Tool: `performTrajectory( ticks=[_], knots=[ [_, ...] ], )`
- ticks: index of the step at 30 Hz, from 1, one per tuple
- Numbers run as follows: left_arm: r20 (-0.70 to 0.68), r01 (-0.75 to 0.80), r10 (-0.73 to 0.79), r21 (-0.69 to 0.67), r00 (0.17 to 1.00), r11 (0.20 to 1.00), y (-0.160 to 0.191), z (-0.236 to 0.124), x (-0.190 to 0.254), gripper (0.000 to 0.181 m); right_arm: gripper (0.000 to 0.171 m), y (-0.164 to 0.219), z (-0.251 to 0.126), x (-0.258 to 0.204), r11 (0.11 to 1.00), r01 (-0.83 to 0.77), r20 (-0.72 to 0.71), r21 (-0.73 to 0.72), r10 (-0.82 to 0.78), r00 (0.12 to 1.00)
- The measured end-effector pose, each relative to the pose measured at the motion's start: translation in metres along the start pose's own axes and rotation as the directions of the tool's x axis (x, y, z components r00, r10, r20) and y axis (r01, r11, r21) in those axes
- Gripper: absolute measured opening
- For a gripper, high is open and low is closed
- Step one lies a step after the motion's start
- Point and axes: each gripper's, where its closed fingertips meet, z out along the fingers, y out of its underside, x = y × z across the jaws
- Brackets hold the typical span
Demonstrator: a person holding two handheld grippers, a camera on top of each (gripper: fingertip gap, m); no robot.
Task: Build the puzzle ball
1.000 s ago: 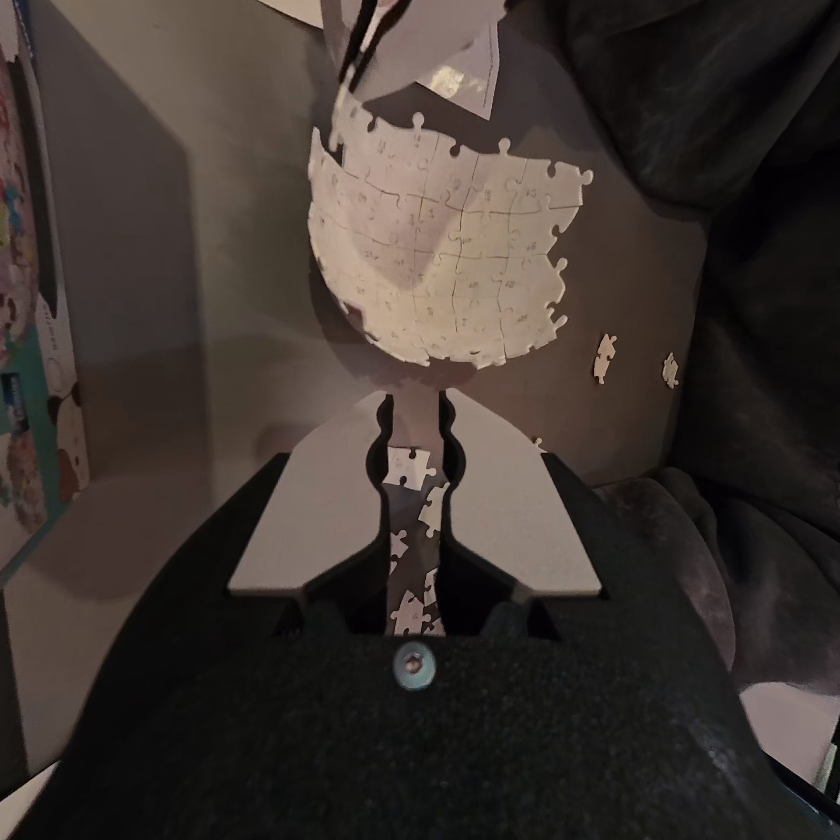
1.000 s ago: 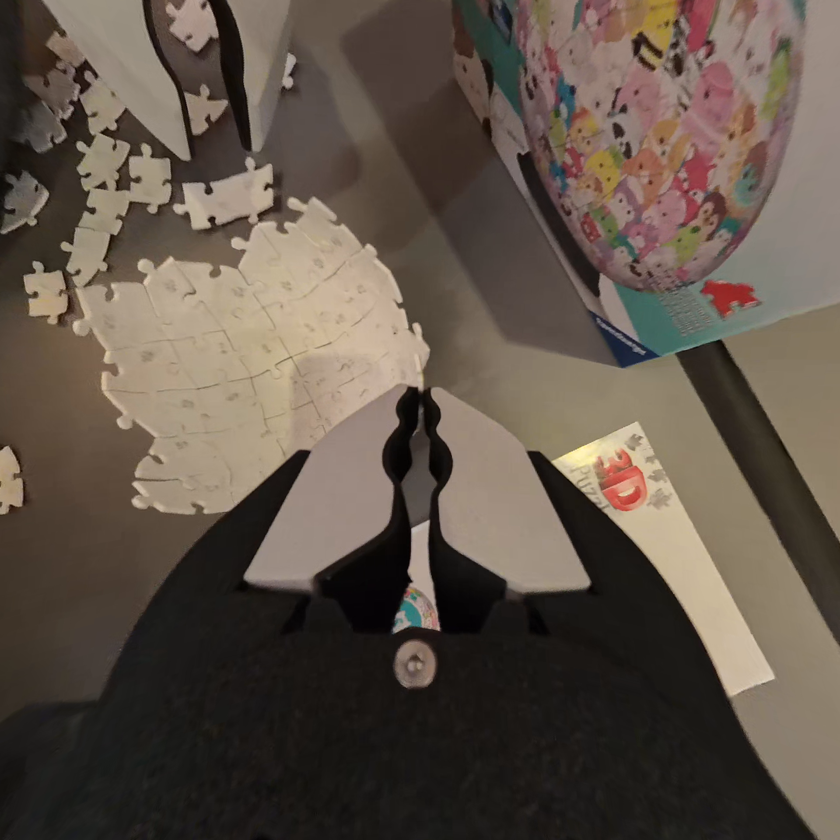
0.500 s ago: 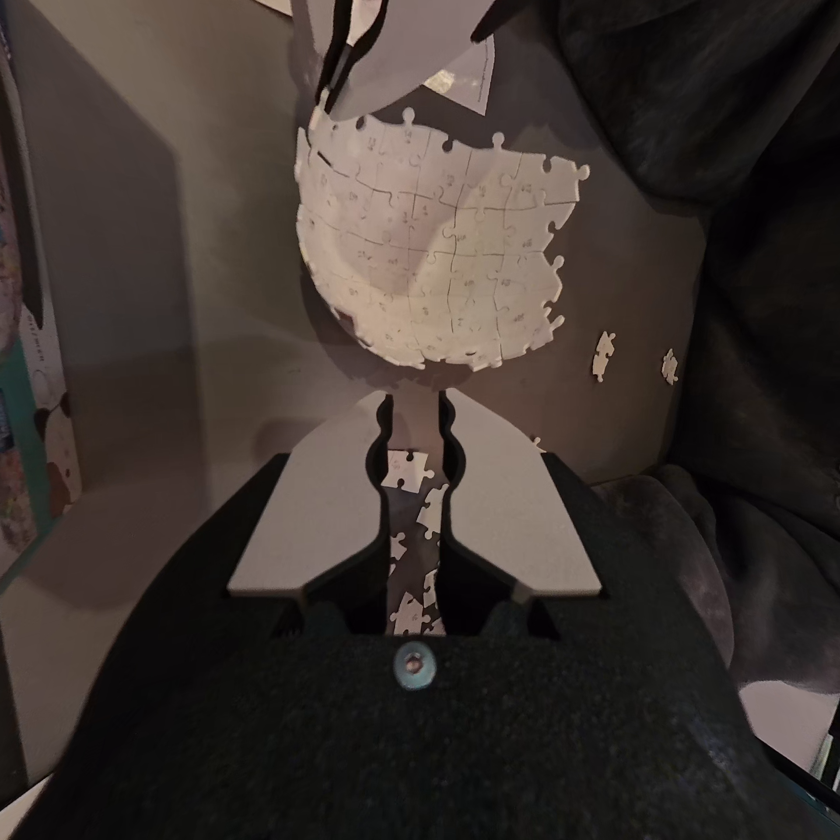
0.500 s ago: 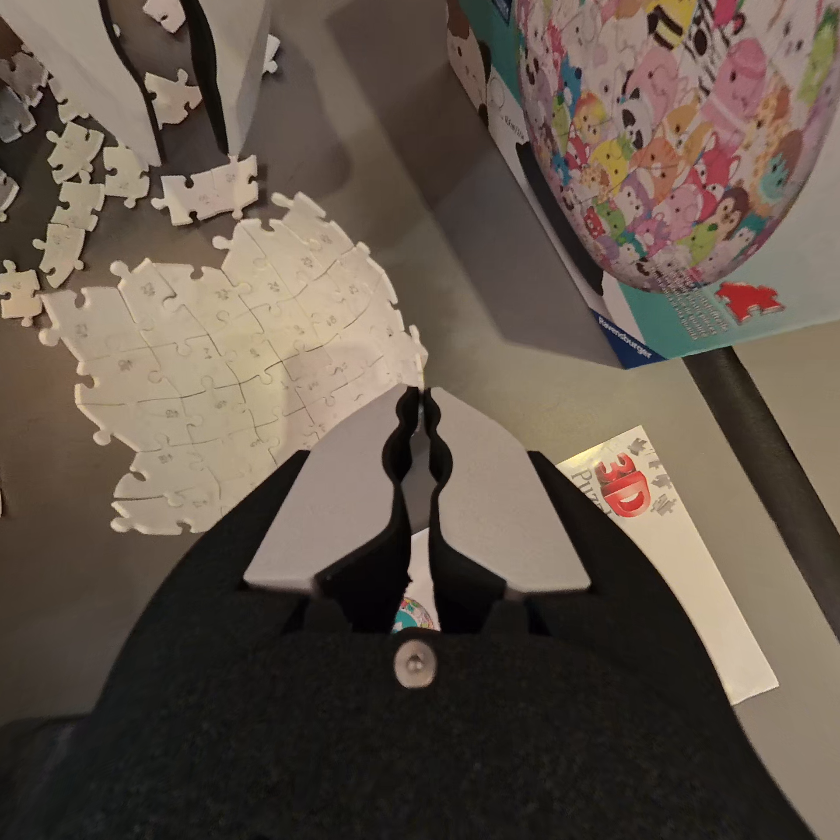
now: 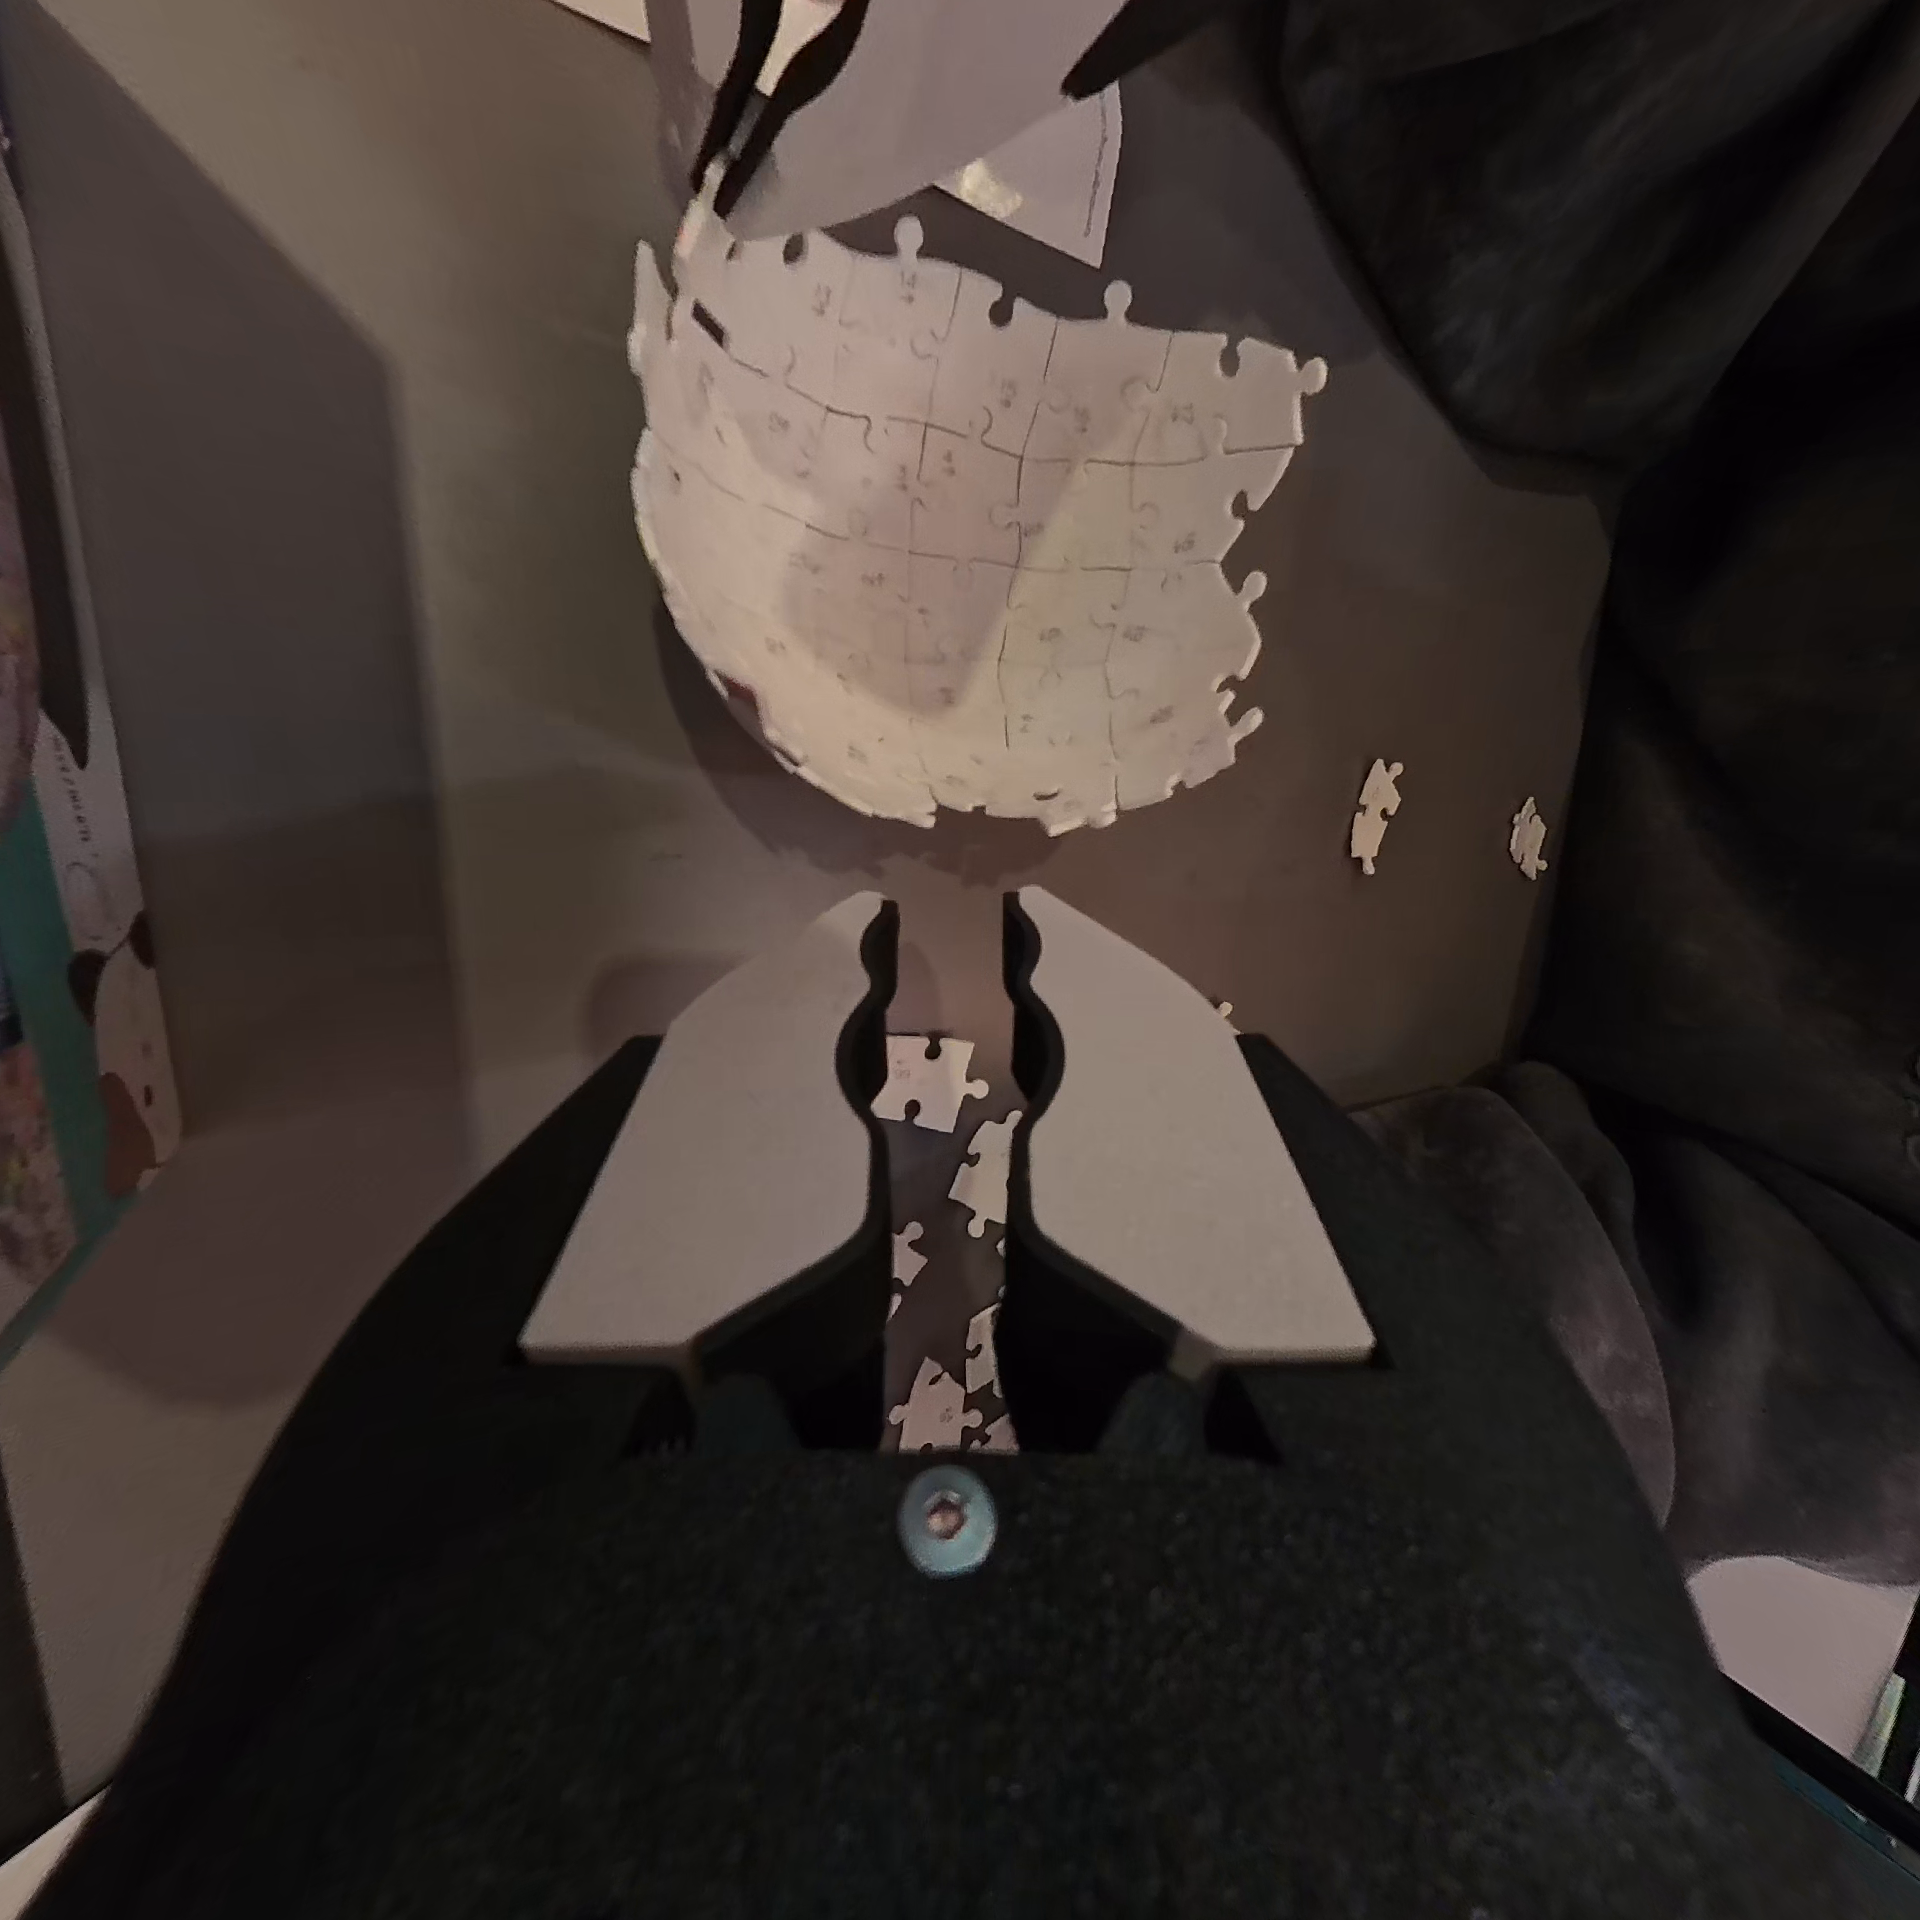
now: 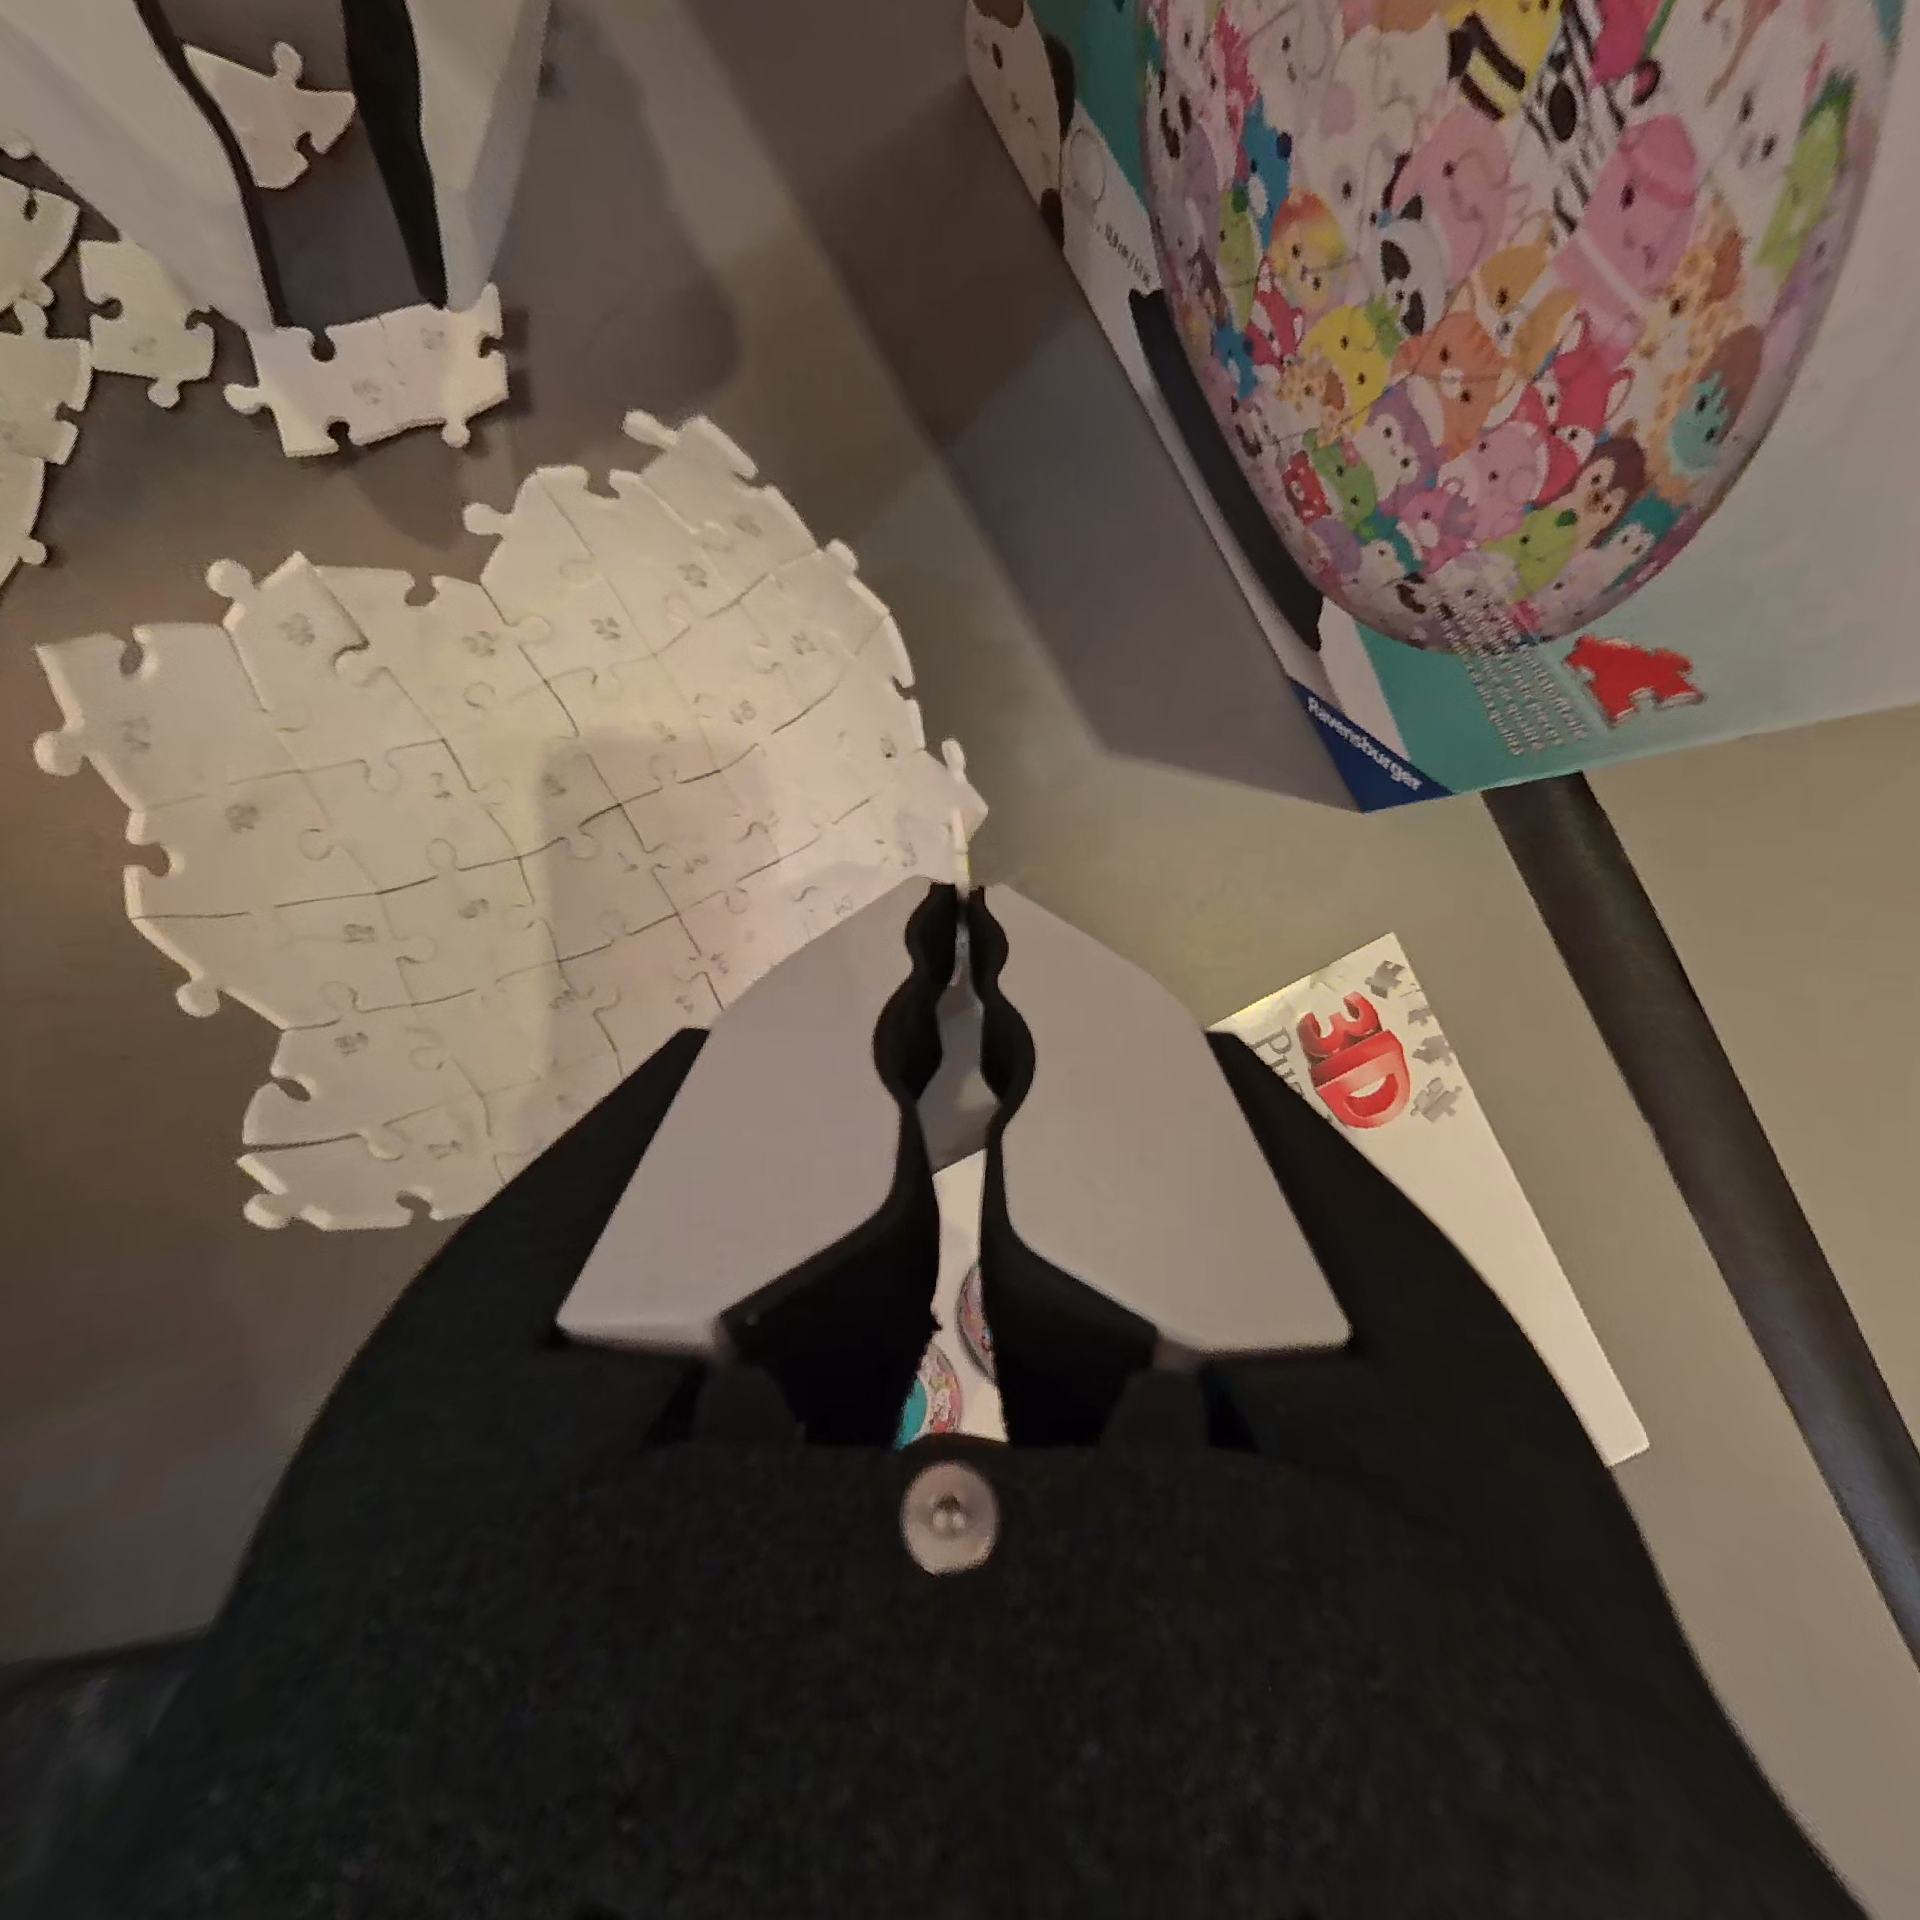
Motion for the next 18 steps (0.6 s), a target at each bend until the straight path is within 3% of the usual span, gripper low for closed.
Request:
performTrajectory(
  ticks=[8, 15, 18],
  knots=[
    [0.038, -0.018, 0.017, 0.029, 0.999, 0.999, -0.01, -0.002, -0.004, 0.019, 0.002, 0.003, 0.0, 0.004, 0.999, -0.036, -0.031, -0.028, 0.035, 0.999],
    [0.192, -0.133, 0.089, 0.231, 0.977, 0.964, -0.063, -0.018, -0.02, 0.025, 0.002, 0.004, -0.004, 0.009, 0.998, -0.064, -0.037, -0.019, 0.063, 0.997],
    [0.246, -0.19, 0.126, 0.254, 0.961, 0.948, -0.082, -0.022, -0.026, 0.026, 0.002, 0.006, -0.002, 0.009, 0.997, -0.074, -0.022, -0.022, 0.073, 0.997]
  ],
)
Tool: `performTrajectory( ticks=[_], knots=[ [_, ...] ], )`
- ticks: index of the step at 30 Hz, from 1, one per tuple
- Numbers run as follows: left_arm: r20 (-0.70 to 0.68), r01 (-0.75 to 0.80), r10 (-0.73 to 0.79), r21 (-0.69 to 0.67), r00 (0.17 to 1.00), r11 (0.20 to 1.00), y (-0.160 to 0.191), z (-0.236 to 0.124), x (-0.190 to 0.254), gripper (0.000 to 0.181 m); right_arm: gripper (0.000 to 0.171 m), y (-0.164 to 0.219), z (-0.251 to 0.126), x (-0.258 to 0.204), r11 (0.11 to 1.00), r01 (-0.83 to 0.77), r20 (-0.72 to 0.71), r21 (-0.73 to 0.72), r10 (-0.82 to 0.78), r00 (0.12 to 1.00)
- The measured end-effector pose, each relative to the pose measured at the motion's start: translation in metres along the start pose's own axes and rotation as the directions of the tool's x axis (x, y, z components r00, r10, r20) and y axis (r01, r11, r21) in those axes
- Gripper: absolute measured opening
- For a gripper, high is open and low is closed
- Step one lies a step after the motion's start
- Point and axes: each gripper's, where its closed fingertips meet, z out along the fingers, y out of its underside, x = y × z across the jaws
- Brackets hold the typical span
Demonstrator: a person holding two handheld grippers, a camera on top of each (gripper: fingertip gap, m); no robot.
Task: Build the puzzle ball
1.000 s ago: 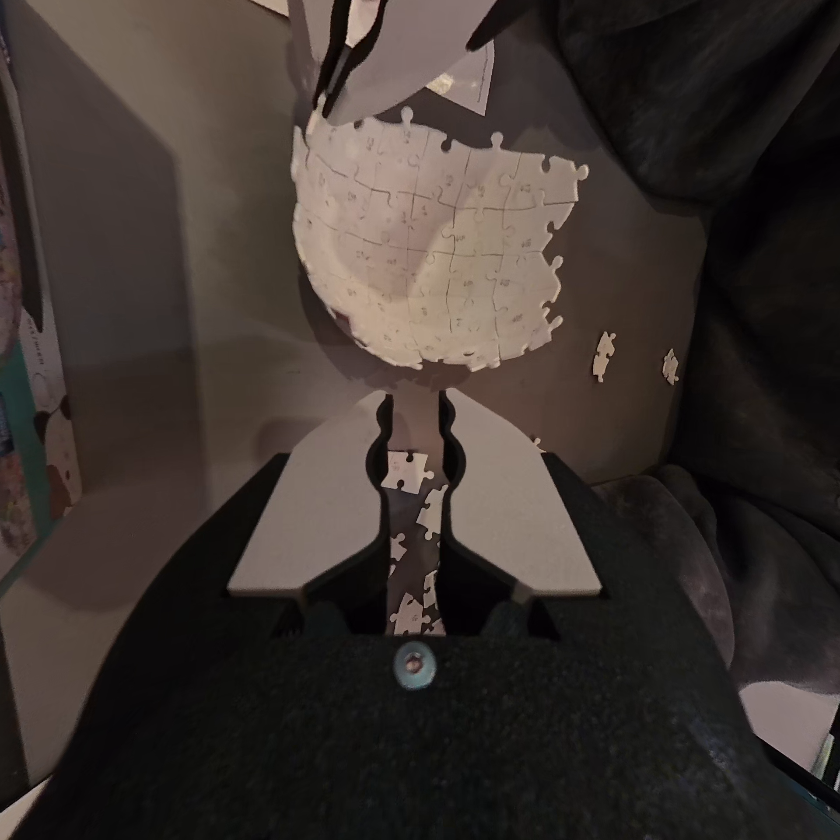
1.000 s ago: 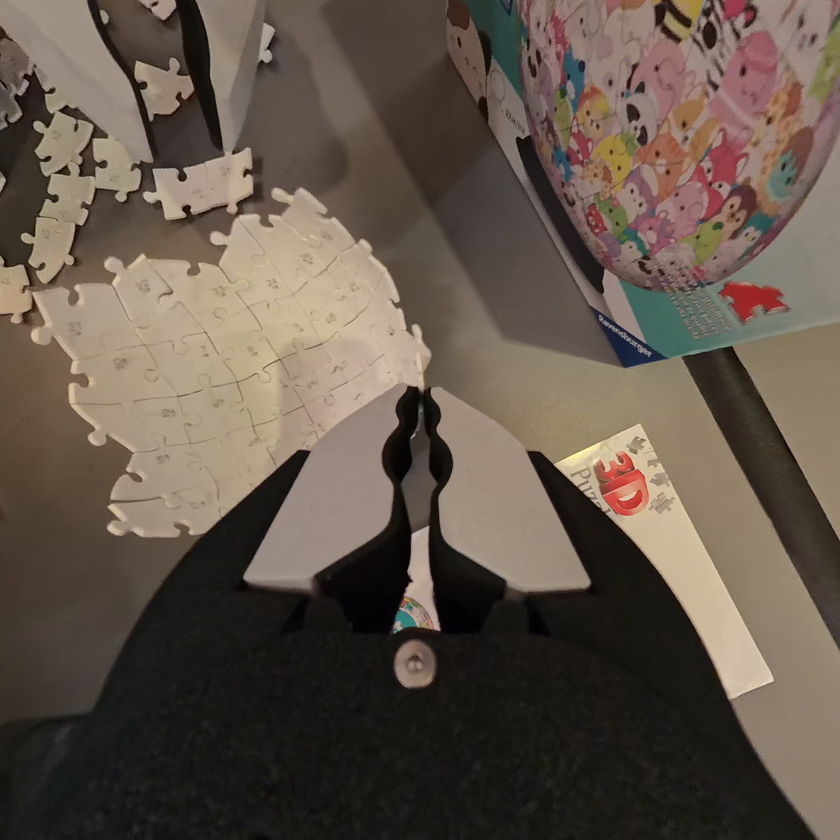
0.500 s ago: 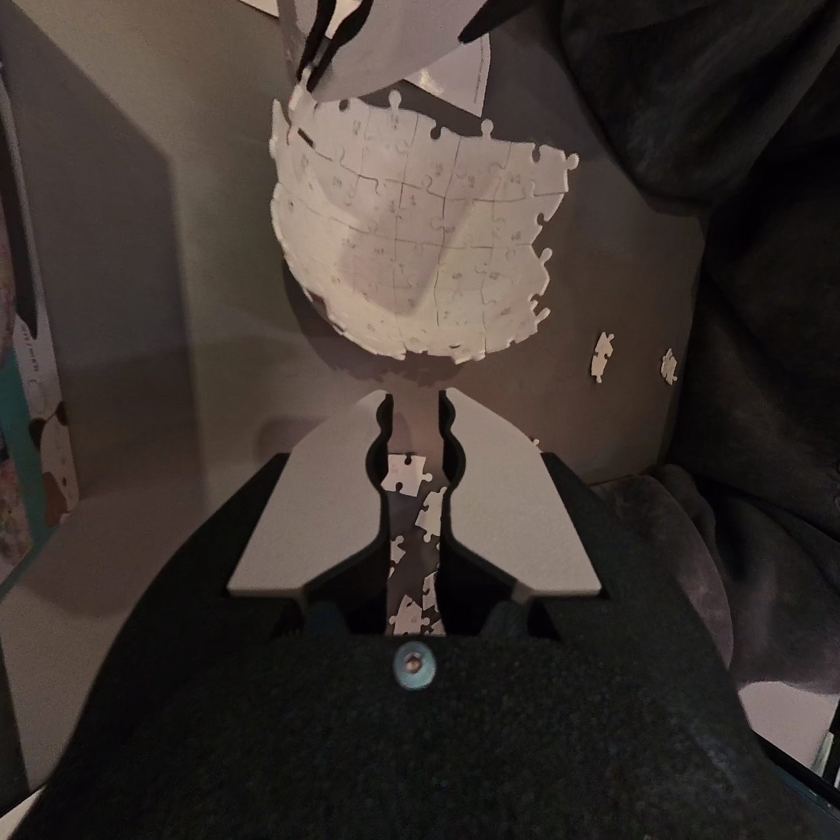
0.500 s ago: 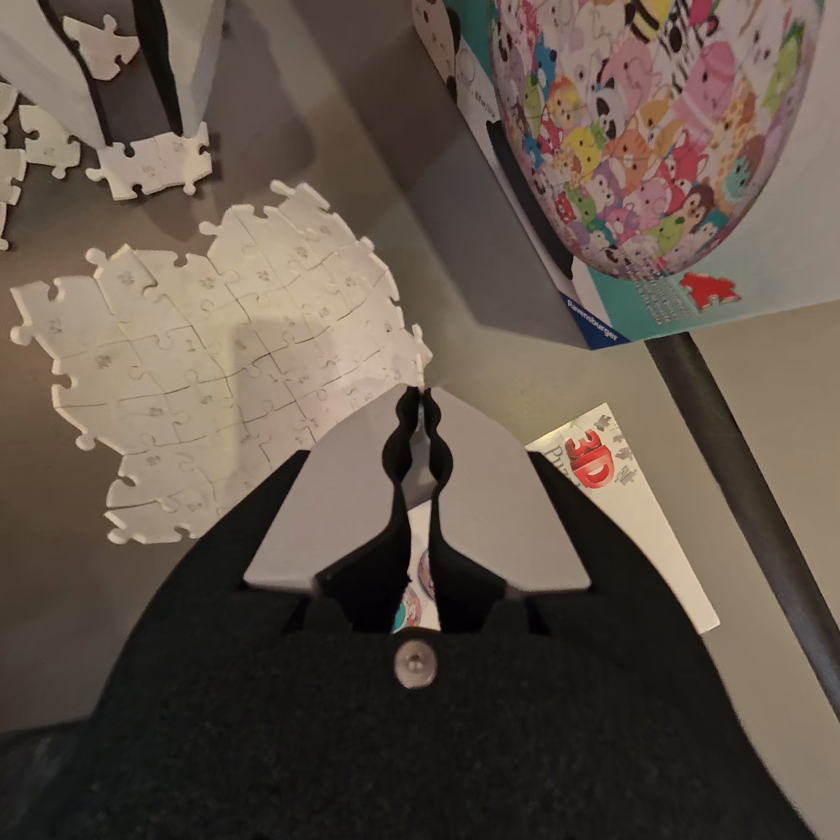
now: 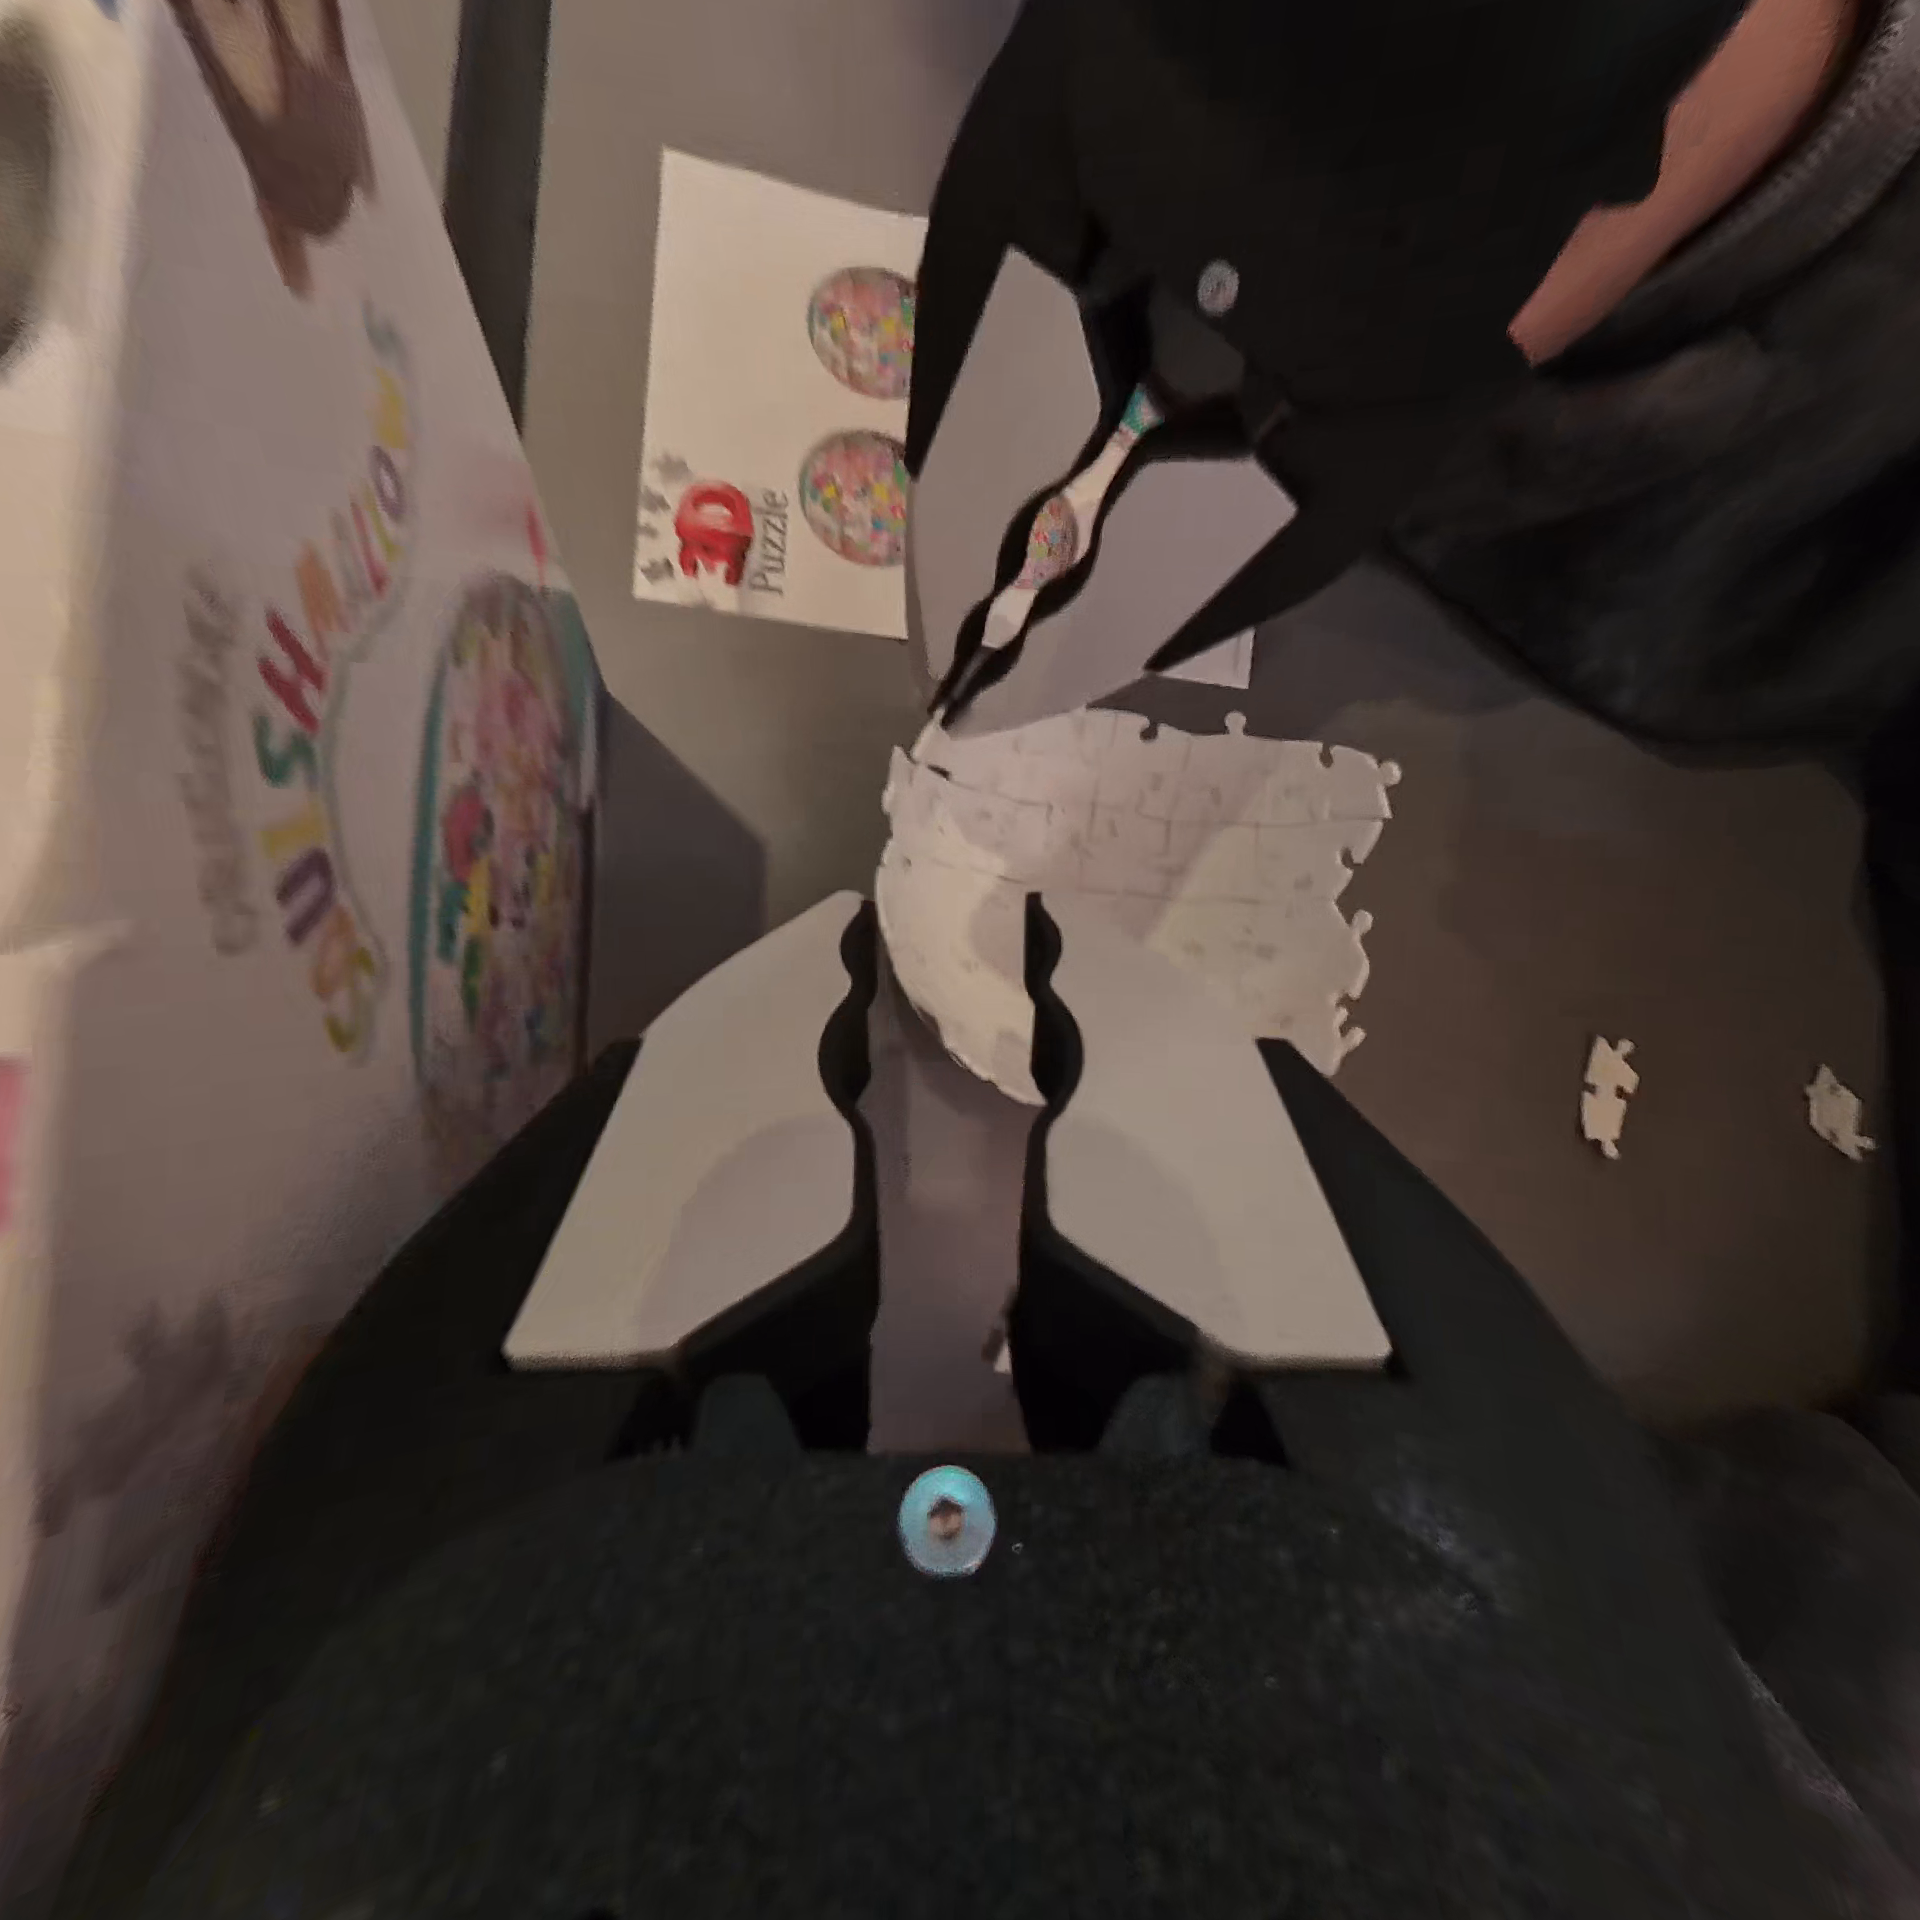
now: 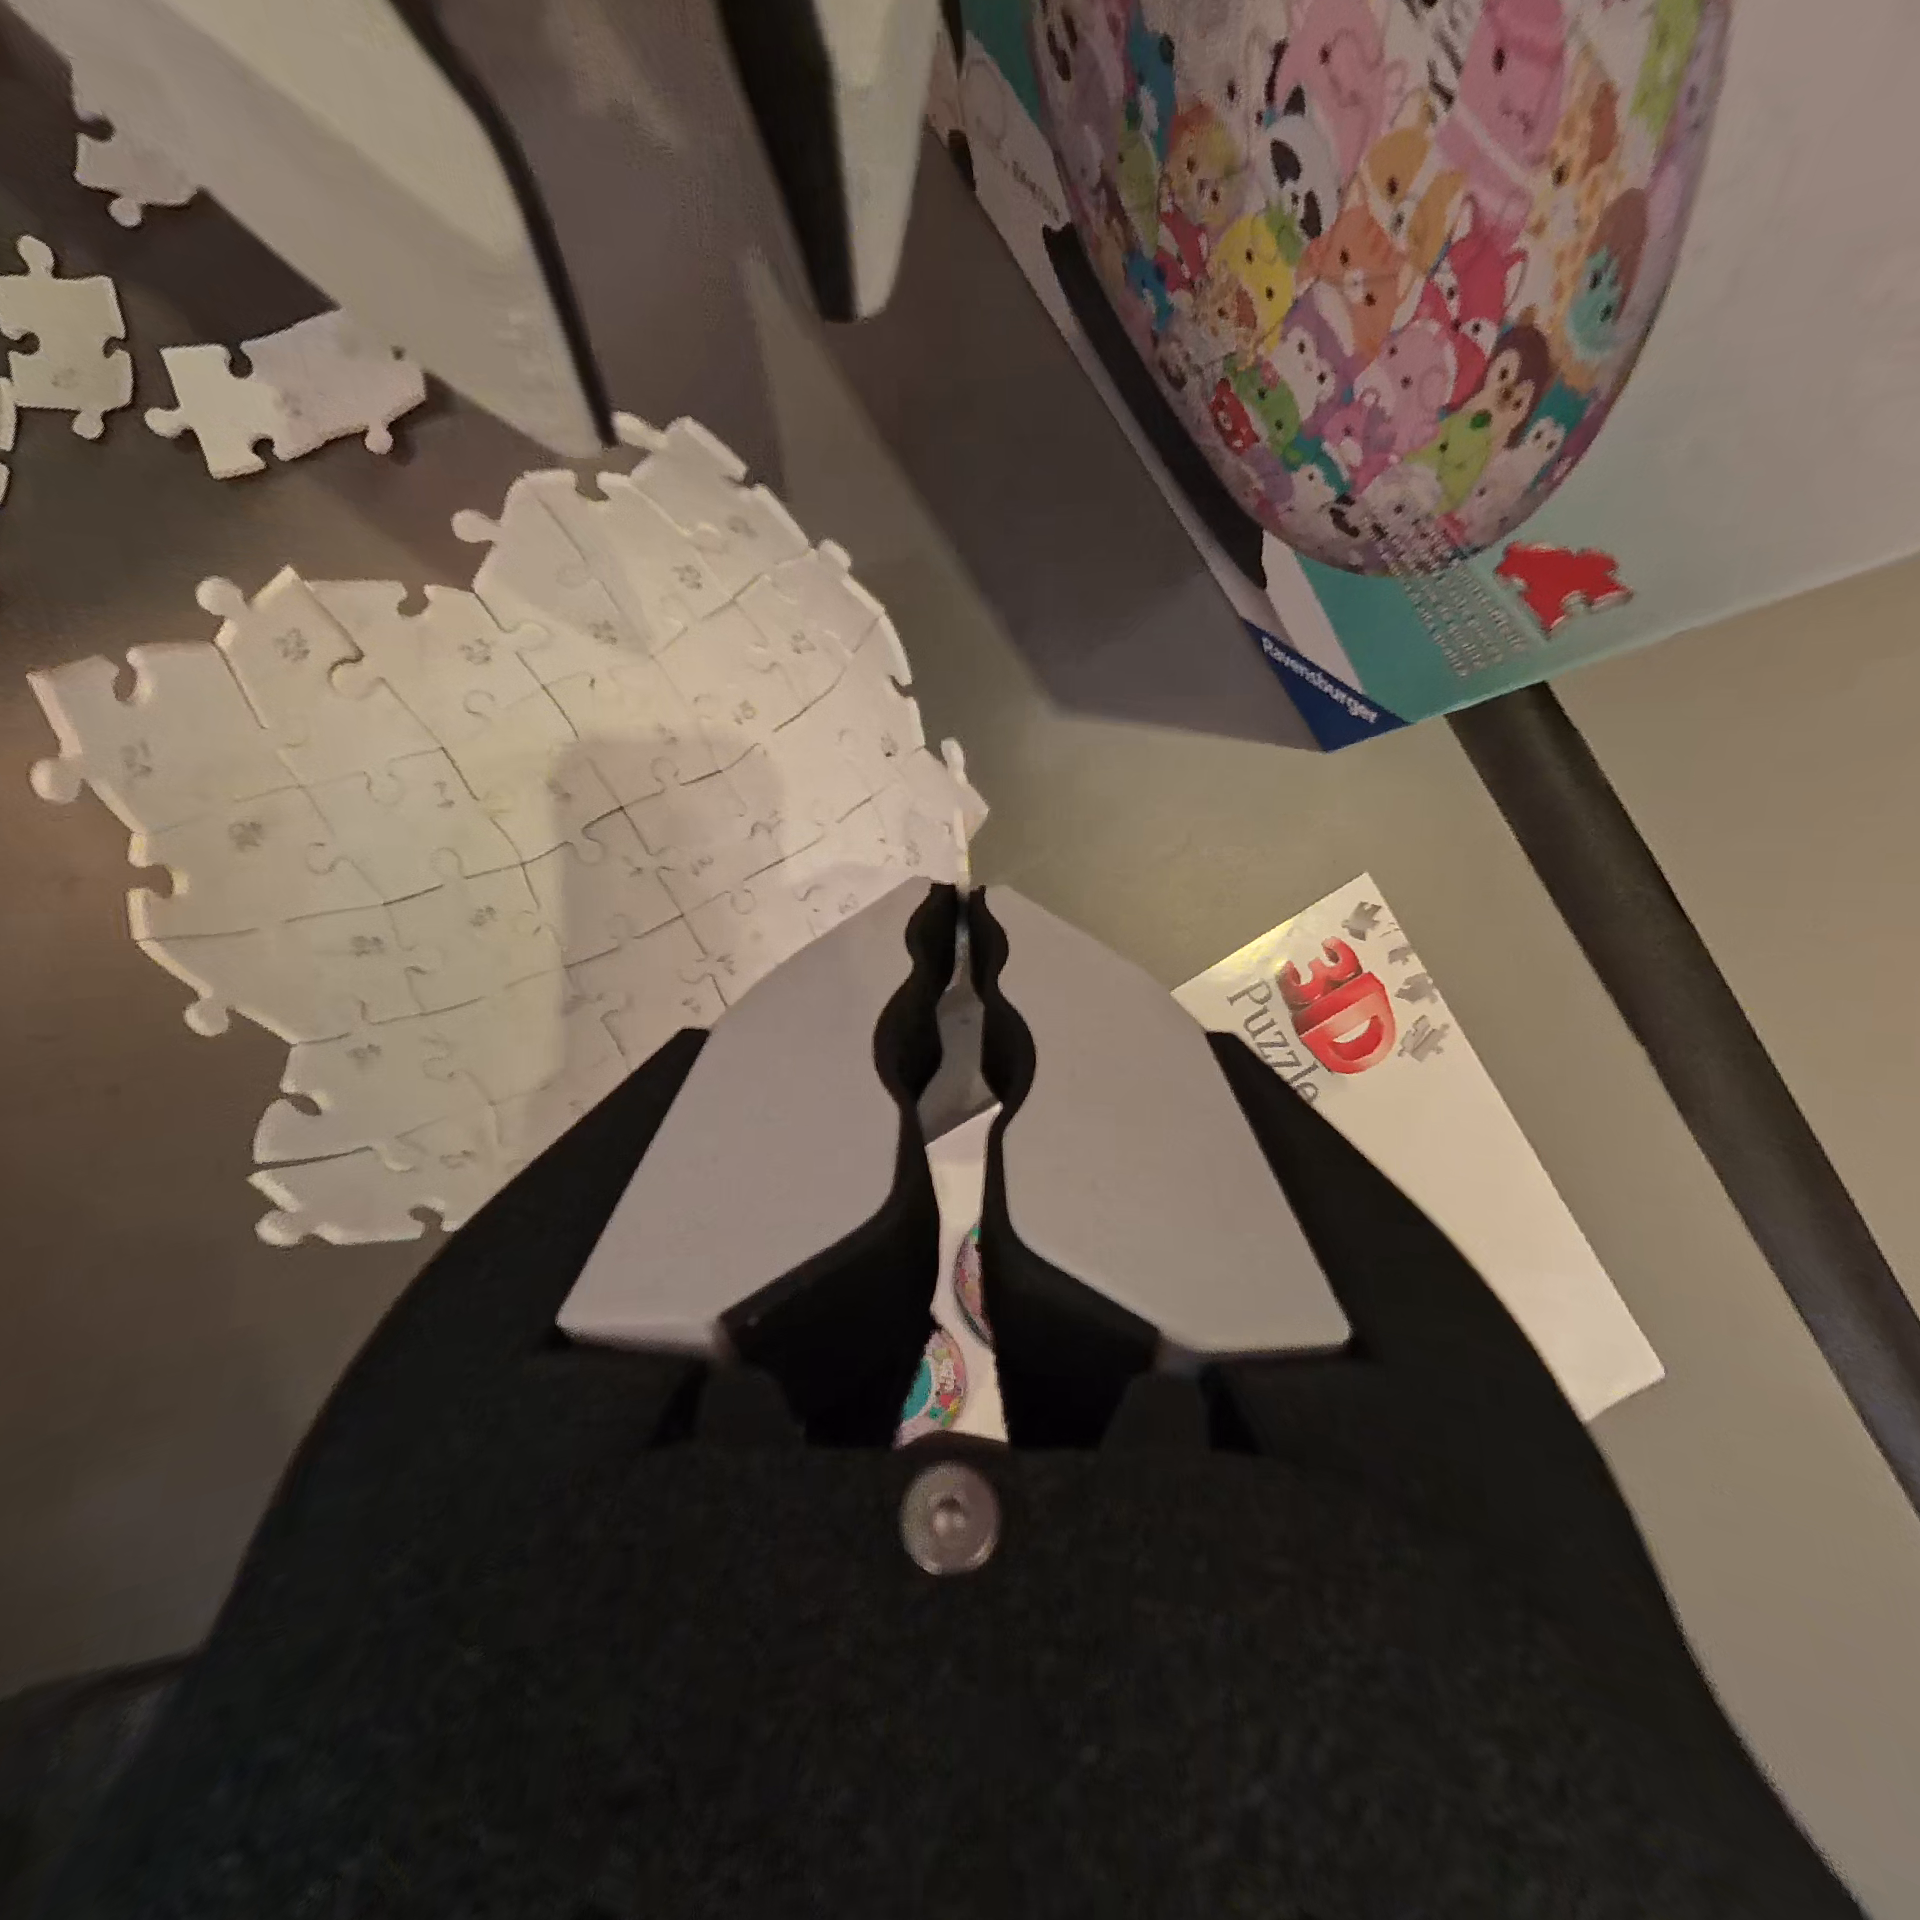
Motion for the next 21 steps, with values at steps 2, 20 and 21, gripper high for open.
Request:
performTrajectory(
  ticks=[2, 20, 21],
  knots=[
    [-0.027, -0.011, 0.011, 0.002, 1.0, 1.0, -0.007, 0.003, 0.003, 0.026, 0.002, 0.0, 0.001, 0.001, 1.0, 0.001, 0.002, 0.003, -0.001, 1.0],
    [-0.067, -0.018, 0.008, -0.146, 0.998, 0.989, 0.007, 0.046, -0.006, 0.027, 0.002, 0.001, -0.006, 0.009, 0.991, -0.096, 0.091, 0.097, 0.087, 0.992],
    [-0.067, -0.015, 0.004, -0.16, 0.998, 0.987, 0.009, 0.048, -0.006, 0.027, 0.002, 0.001, -0.006, 0.009, 0.991, -0.092, 0.083, 0.092, 0.084, 0.993]
  ],
)
